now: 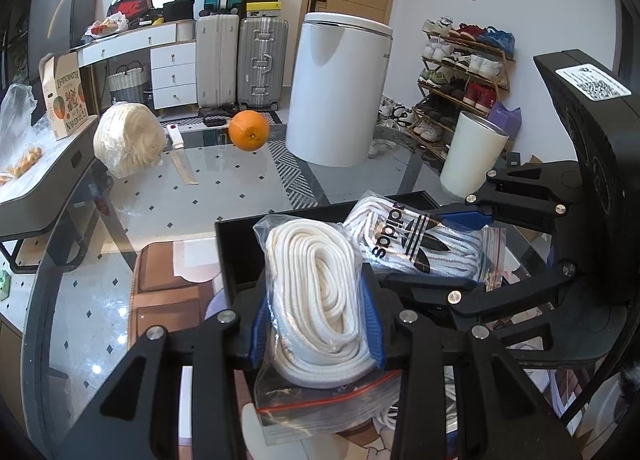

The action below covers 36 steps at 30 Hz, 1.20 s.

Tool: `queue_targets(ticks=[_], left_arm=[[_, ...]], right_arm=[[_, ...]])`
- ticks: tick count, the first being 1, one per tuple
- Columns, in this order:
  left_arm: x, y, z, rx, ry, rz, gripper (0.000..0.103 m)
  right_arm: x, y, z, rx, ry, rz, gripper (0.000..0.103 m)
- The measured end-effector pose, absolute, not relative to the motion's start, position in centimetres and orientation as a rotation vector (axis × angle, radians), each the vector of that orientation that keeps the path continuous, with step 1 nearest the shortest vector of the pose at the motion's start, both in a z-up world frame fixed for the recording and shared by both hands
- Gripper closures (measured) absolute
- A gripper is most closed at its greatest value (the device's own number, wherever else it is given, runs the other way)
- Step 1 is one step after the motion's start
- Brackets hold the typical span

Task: Organize soft objects
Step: 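Carry both bags over the black box and lower them inside, then open both grippers and withdraw them from the black box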

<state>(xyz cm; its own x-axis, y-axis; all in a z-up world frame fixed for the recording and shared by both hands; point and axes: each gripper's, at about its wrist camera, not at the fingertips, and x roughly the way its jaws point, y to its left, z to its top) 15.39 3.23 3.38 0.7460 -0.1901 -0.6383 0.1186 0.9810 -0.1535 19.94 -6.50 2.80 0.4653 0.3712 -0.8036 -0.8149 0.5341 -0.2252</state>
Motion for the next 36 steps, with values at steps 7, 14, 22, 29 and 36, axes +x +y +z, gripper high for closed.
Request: queue_targets(ticks=[7, 14, 22, 29, 36], left_arm=[[14.9, 4.3, 3.7, -0.137, 0.689, -0.153, 0.065], [14.8, 4.4, 3.9, -0.150, 0.685, -0.181, 0.065], [15.4, 3.3, 3.0, -0.114, 0.718, -0.183, 0.049], [14.1, 3.0, 3.9, -0.103, 0.689, -0.177, 0.010], [11.2, 3.7, 4.8, -0.116, 0.620, -0.119, 0.000]], right_arm=[[19.8, -6.1, 2.7, -0.687, 0.787, 0.809, 0.054], [18.7, -7.5, 4.4, -0.674, 0.751, 0.835, 0.039], [18.0, -9.1, 4.9, -0.644, 0.737, 0.787, 0.039], [16.4, -11.3, 6.0, -0.534, 0.699, 0.750, 0.025], [14.5, -13.7, 6.3, -0.378, 0.696, 0.714, 0.010]])
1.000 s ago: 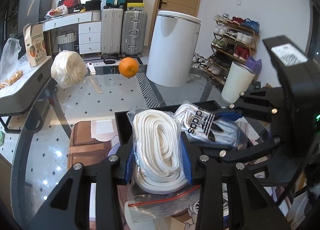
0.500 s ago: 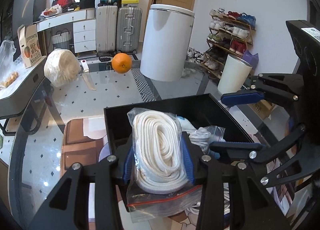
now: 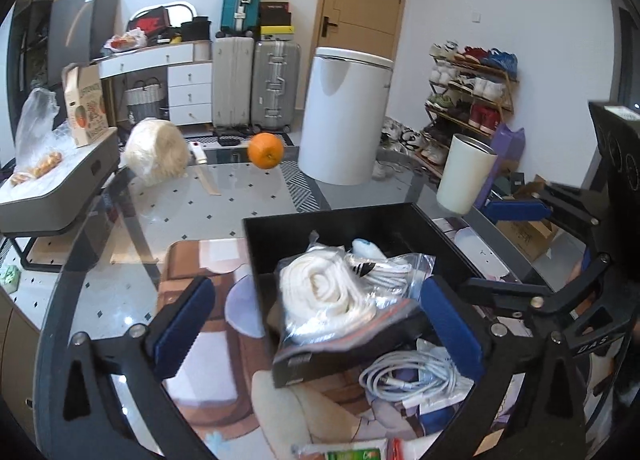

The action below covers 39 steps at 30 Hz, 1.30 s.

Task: Organize soft objects
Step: 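Open both grippers and withdraw them from the black box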

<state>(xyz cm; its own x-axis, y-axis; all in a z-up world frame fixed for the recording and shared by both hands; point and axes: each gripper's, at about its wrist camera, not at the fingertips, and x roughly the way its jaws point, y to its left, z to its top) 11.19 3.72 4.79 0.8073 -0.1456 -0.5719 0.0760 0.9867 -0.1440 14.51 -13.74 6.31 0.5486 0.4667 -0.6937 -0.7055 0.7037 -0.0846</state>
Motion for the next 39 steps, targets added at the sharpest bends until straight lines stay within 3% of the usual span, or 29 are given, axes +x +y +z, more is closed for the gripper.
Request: queue_targets(ticks=[2, 6, 39], left_arm=[[10.4, 4.0, 4.8, -0.119, 0.614, -0.102, 0.000], [8.9, 4.0, 4.6, -0.104, 0.610, -0.076, 0.000], [3.2, 4.7, 0.1, -0.043, 0.686, 0.011, 0.000]], right_arm=[[13.9, -14.5, 6.2, -0.332, 0.700, 0.714, 0.003], [12.3, -15.7, 6.0, -0.259, 0.701, 0.718, 0.001], [8.9, -17.8, 3.2, -0.171, 0.743, 0.677, 0.001]])
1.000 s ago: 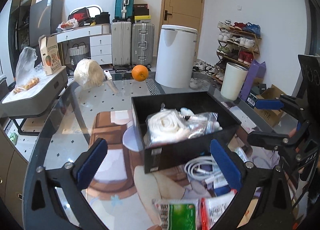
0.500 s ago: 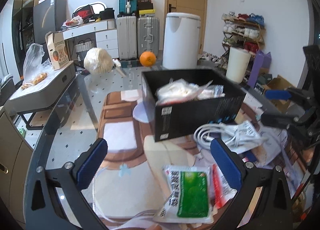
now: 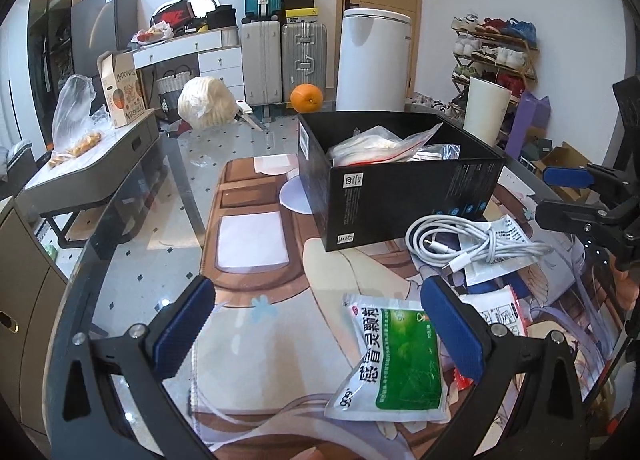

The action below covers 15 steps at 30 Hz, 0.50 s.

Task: Organize soft objects
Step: 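Open both grippers and withdraw them from the black box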

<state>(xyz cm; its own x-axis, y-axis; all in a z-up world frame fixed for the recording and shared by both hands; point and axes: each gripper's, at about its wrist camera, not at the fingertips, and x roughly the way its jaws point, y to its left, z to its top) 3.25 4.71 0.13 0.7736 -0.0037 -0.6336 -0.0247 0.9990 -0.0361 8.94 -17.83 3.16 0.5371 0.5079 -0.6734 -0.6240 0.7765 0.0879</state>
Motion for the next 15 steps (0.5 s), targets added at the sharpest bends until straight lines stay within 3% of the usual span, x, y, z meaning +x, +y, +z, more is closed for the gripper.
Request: queue_targets(ticks=[15], left_arm=[[1.4, 4.0, 0.0, 0.019, 0.710, -0.021, 0.000]], right_arm=[[8.5, -16.5, 2.2, -0.188, 0.780, 0.725, 0.001]])
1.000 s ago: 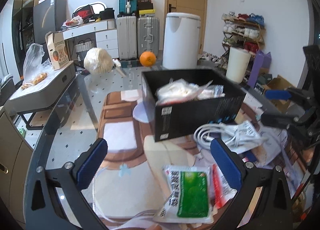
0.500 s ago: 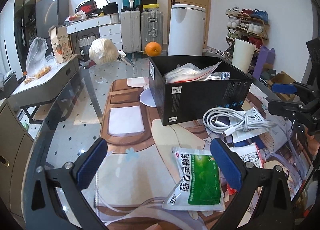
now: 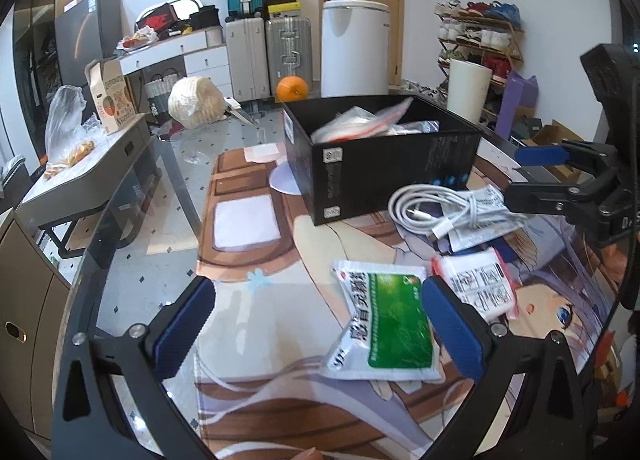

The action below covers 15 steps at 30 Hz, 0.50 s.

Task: Organize soft objects
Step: 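Open both grippers and withdraw them from the black box, then lower the right gripper onto the white cable and close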

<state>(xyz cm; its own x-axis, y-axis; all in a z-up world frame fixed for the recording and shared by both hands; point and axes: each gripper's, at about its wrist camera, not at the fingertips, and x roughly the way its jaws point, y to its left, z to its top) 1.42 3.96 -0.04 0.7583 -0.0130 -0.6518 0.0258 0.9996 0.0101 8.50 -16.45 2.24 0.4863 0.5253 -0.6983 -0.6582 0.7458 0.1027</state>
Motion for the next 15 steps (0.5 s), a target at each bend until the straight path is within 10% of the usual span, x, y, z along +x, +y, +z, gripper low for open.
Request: queue_targets(ticks=[15], left_arm=[[2.2, 4.0, -2.0, 0.032, 0.830, 0.050, 0.000]], right_arm=[[8.3, -15.5, 1.6, -0.198, 0.793, 0.780, 0.002]])
